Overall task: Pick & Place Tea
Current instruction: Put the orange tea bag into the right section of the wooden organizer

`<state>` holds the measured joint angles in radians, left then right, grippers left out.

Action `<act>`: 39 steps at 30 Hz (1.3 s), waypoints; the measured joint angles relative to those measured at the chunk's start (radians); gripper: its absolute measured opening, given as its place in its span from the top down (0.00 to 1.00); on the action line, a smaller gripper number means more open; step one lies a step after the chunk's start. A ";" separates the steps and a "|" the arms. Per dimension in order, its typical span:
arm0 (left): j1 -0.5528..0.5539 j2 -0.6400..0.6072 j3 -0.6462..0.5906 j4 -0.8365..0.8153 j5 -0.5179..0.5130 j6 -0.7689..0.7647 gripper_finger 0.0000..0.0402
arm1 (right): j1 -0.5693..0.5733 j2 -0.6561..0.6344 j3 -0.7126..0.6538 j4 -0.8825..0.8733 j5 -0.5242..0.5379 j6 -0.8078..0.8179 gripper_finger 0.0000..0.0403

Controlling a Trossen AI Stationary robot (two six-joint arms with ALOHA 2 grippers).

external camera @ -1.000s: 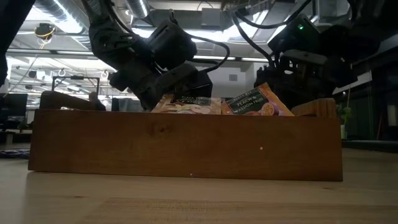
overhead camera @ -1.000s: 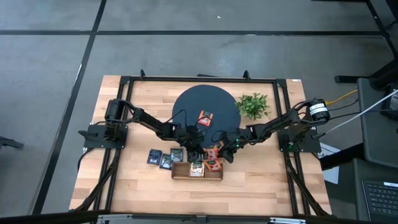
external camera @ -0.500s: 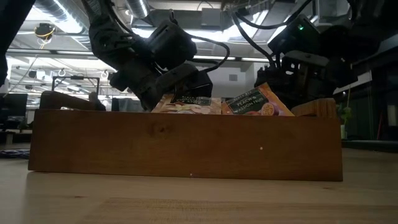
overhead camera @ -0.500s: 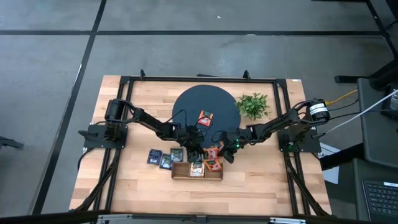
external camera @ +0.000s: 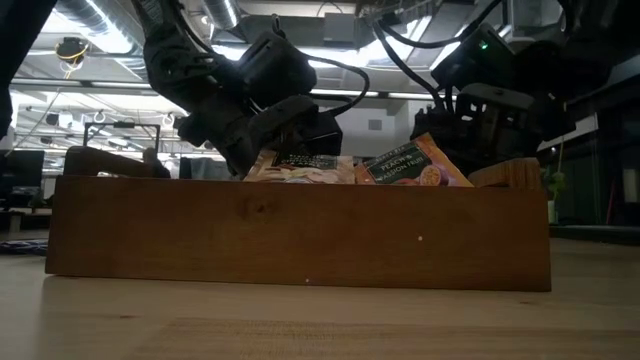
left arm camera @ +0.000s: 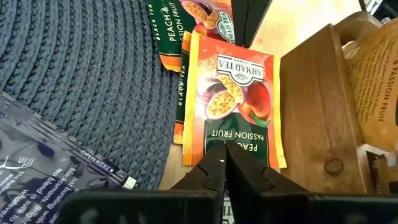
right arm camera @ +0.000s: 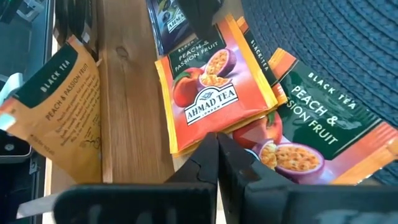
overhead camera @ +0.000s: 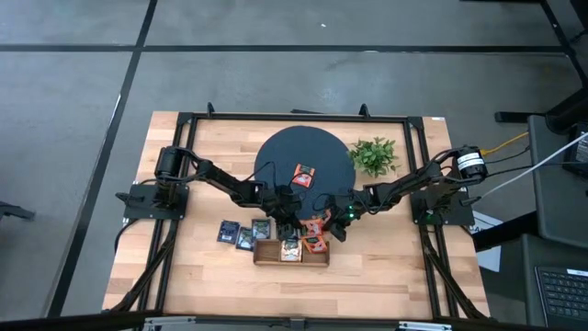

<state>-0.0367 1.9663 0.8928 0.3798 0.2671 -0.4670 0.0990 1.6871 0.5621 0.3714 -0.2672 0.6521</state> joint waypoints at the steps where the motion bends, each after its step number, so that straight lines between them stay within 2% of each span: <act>1: 0.000 0.000 0.000 0.000 0.000 -0.001 0.98 | 0.000 0.000 0.000 0.000 0.000 0.000 0.99; 9: 0.000 -0.009 0.000 -0.001 0.001 -0.003 0.98 | 0.000 0.000 0.000 -0.005 -0.023 -0.002 0.99; 21: 0.000 -0.111 0.000 -0.046 -0.003 0.043 0.98 | 0.000 -0.001 0.001 -0.007 -0.033 -0.006 1.00; 31: 0.000 -0.124 0.000 -0.070 -0.003 0.042 0.97 | -0.004 -0.030 0.001 -0.007 -0.034 -0.042 1.00; 35: 0.000 -0.124 0.000 -0.069 -0.004 0.036 0.98 | -0.023 -0.069 0.002 -0.068 -0.033 -0.071 1.00; 39: 0.000 -0.124 0.000 -0.070 -0.004 0.035 0.98 | -0.039 -0.098 0.002 -0.188 0.018 -0.085 1.00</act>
<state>-0.0368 1.8427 0.8928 0.3099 0.2634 -0.4320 0.0599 1.5891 0.5640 0.1834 -0.2491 0.5667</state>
